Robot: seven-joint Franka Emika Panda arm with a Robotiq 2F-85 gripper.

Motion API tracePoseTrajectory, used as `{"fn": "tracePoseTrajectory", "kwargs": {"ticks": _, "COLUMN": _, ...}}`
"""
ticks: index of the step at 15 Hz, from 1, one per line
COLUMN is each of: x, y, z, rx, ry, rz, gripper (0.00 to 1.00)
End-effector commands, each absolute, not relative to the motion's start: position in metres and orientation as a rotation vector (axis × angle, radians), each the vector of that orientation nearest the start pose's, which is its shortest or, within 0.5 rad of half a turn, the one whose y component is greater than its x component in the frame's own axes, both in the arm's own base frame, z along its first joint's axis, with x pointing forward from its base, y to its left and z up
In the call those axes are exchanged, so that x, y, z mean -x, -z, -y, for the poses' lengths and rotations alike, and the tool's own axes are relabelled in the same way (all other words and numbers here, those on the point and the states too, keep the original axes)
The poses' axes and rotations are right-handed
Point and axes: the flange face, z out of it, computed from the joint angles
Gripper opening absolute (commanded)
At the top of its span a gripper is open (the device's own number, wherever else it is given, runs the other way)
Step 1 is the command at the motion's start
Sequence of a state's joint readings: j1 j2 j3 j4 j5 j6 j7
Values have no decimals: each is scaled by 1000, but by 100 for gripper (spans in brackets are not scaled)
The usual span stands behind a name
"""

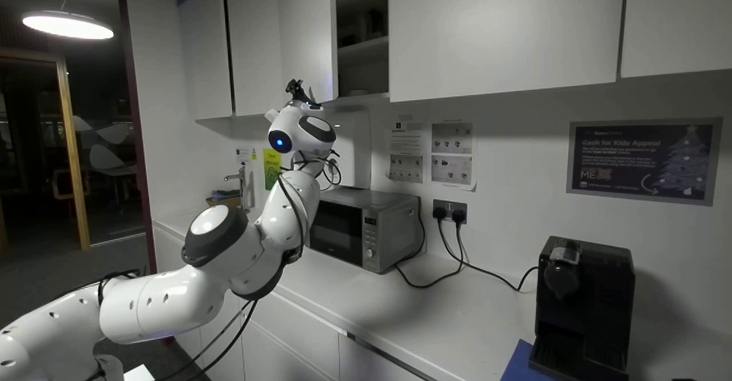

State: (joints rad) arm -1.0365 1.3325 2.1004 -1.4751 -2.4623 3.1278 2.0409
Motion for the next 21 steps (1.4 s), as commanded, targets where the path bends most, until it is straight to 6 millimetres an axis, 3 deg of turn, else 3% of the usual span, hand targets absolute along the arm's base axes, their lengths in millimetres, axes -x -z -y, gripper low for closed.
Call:
{"fn": "tracePoseTrajectory", "kwargs": {"ticks": 1, "x": -482, "y": -766, "z": -22, "rx": 1116, "ry": 1465, "rz": -156, "gripper": 100}}
{"fn": "tracePoseTrajectory", "kwargs": {"ticks": 5, "x": -437, "y": -765, "z": -44, "rx": 1133, "ry": 1457, "rz": -145, "gripper": 100}}
{"fn": "tracePoseTrajectory", "kwargs": {"ticks": 8, "x": -415, "y": -766, "z": -56, "rx": 1163, "ry": 1473, "rz": -163, "gripper": 100}}
{"fn": "tracePoseTrajectory", "kwargs": {"ticks": 13, "x": -389, "y": -765, "z": -85, "rx": 1189, "ry": 1477, "rz": -176, "gripper": 100}}
{"fn": "tracePoseTrajectory", "kwargs": {"ticks": 21, "x": -364, "y": -757, "z": -110, "rx": 1212, "ry": 1429, "rz": -113, "gripper": 100}}
